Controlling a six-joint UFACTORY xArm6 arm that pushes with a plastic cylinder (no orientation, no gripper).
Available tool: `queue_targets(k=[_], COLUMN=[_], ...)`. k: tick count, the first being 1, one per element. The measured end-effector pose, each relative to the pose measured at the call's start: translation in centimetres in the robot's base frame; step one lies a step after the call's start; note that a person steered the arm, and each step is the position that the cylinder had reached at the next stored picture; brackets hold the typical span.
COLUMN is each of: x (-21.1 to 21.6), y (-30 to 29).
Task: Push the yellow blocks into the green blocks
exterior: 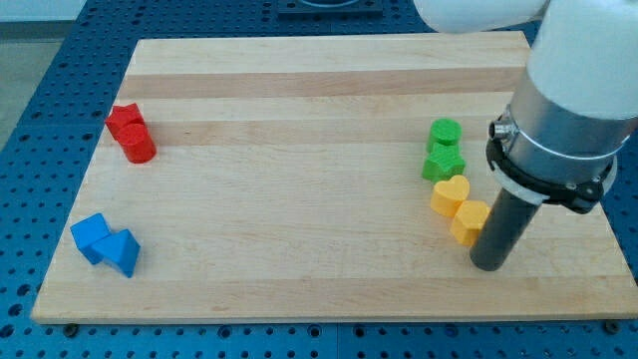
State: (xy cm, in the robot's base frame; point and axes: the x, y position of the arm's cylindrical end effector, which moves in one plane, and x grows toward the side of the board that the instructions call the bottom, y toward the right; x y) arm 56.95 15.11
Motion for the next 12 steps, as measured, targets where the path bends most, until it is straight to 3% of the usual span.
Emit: queue_targets(k=[3, 6, 9, 12], x=[-1.1, -1.1, -1.5, -1.1], y=[-2.8, 4.2, -1.6, -0.5])
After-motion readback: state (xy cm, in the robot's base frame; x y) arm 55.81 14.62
